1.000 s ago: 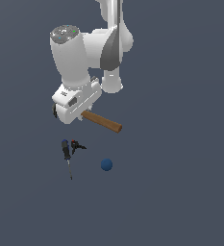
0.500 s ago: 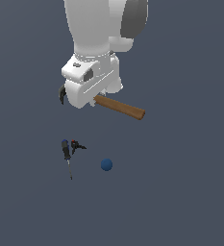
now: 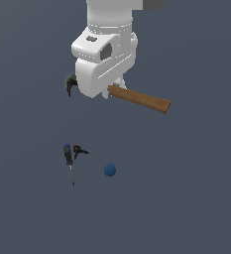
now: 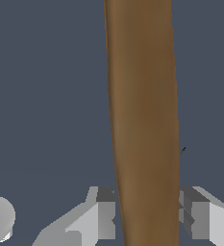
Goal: Pick up a designated object from a clutter of objects.
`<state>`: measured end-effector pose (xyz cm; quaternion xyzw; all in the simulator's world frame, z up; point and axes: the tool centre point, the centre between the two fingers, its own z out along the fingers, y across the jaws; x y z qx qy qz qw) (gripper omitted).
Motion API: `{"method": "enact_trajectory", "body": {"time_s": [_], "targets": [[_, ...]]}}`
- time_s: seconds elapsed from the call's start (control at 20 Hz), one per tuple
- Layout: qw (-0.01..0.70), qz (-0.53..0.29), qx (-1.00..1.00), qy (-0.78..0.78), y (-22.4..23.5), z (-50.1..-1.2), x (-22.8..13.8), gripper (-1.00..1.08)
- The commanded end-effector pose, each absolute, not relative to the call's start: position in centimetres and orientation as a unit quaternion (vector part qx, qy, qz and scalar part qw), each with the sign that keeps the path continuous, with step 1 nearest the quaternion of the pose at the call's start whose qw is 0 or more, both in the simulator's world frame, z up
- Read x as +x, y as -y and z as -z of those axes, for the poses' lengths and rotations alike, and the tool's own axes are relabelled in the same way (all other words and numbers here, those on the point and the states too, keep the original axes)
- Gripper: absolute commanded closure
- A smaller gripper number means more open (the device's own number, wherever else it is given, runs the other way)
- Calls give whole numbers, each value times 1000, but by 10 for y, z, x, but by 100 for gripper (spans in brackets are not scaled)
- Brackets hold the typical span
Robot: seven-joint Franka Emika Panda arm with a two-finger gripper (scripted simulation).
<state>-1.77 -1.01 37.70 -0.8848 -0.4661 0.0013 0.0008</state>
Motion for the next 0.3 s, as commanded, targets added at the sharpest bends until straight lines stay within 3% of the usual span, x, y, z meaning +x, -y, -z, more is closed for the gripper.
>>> {"method": "enact_trajectory", "body": {"time_s": [0.0,0.25], "targets": [[0,0,-885,465,6,-386,-15,108],[0,0,-885,465,2,-391,-13,108]]}}
